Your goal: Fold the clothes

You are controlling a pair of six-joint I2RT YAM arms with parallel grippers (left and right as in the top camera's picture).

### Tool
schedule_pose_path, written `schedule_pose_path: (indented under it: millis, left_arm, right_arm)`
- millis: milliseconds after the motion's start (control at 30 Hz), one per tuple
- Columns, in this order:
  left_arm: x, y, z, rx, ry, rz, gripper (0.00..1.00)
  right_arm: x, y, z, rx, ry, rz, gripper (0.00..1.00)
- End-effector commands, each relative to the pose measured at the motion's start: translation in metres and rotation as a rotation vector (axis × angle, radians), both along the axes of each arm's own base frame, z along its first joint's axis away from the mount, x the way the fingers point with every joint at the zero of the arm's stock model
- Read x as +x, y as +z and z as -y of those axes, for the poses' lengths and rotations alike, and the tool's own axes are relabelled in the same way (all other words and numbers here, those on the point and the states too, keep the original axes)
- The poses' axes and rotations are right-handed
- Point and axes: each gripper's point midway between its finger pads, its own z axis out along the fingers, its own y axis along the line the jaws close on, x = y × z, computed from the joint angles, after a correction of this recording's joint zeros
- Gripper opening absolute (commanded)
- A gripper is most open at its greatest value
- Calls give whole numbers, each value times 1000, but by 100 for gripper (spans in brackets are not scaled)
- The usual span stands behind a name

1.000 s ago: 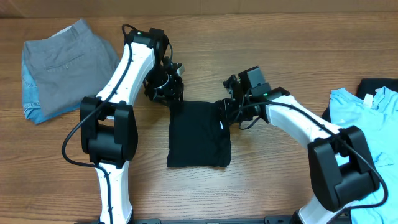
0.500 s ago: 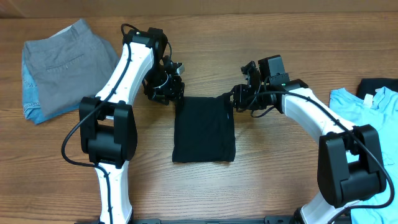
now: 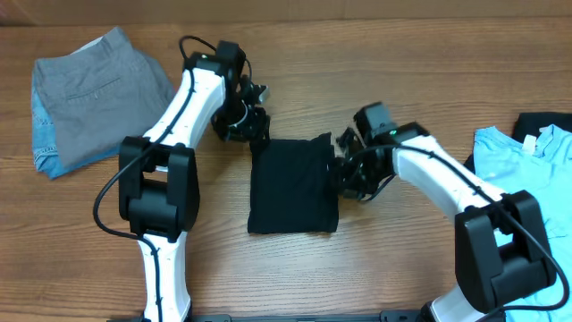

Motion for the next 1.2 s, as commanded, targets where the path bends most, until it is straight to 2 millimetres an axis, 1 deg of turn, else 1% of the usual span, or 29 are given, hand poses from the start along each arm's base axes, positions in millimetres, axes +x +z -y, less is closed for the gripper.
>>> schedule_pose_path:
  millis: [0, 33, 67, 167, 233, 267, 300, 333, 367, 400, 433, 467, 500, 533, 567, 600, 633, 667, 700, 733, 767, 833, 900, 933, 1000, 1033, 1100, 1167]
  left_arm:
    - [-10, -17, 0, 35, -35, 4, 27]
    - [-10, -21, -3, 53, -29, 5, 14]
    - [-8, -23, -11, 84, 3, 6, 4]
    - [2, -21, -26, 111, 44, 26, 4]
    - [9, -15, -36, 104, 73, 34, 4]
    - [10, -13, -37, 102, 78, 34, 4]
    - [16, -3, -42, 77, 100, 37, 23]
    - [19, 4, -44, 64, 110, 37, 30]
    - [21, 14, -47, 47, 122, 33, 37]
    - [22, 27, -49, 29, 120, 30, 41]
    - [22, 35, -51, 21, 112, 30, 46]
    - [20, 51, -56, 23, 103, 25, 52]
    - [18, 61, -58, 24, 96, 21, 52]
    - [16, 72, -61, 23, 87, 19, 53]
    - [13, 85, -62, 24, 82, 15, 52]
    - [11, 96, -63, 23, 76, 19, 52]
    - [9, 108, -63, 21, 76, 24, 52]
    - [7, 124, -63, 17, 76, 39, 53]
    - [5, 138, -63, 14, 77, 55, 54]
    - [6, 152, -63, 9, 88, 91, 54]
    - [3, 169, -62, 0, 110, 127, 59]
    - [-3, 188, -63, -7, 133, 168, 59]
    - [-15, 215, -64, -14, 168, 221, 59]
    - [-20, 224, -65, -9, 174, 245, 59]
    - [-33, 243, -70, 16, 192, 298, 60]
    - [-47, 256, -77, 57, 206, 340, 63]
    - [-65, 262, -80, 85, 216, 353, 66]
    - [-80, 258, -79, 87, 204, 329, 67]
  right_arm:
    - [-14, -26, 4, -31, -137, -59, 13]
    - [-15, -32, 6, -38, -175, -73, 11]
    - [-19, -43, 9, -48, -234, -99, 11]
    - [-26, -57, 14, -52, -322, -139, 9]
    - [-25, -57, 18, -49, -349, -158, 9]
    - [-25, -56, 19, -46, -353, -159, 9]
    - [-23, -54, 19, -38, -351, -152, 10]
    - [-22, -53, 19, -32, -337, -138, 13]
    - [-18, -47, 17, -17, -301, -104, 14]
    - [-14, -39, 15, 2, -255, -58, 15]
    - [-12, -33, 14, 14, -233, -32, 17]
    - [-5, -16, 11, 35, -192, 30, 23]
    - [-2, -5, 10, 49, -170, 69, 24]
    - [4, 13, 6, 77, -134, 128, 25]
    - [6, 25, 3, 103, -108, 164, 26]
    - [10, 49, -6, 164, -63, 230, 26]
    - [11, 57, -9, 184, -53, 251, 26]
    - [15, 73, -16, 223, -39, 301, 24]
    - [18, 82, -20, 248, -29, 335, 22]
    - [22, 87, -24, 264, -31, 358, 21]
    - [25, 88, -27, 274, -38, 367, 21]
    - [28, 87, -31, 280, -31, 379, 22]
    - [33, 78, -33, 272, -49, 364, 22]
    - [36, 73, -33, 264, -69, 344, 22]
    - [41, 57, -33, 242, -100, 306, 22]
    - [45, 38, -31, 210, -136, 264, 21]
    - [52, 13, -30, 175, -192, 204, 19]
    - [55, -6, -30, 161, -233, 154, 15]
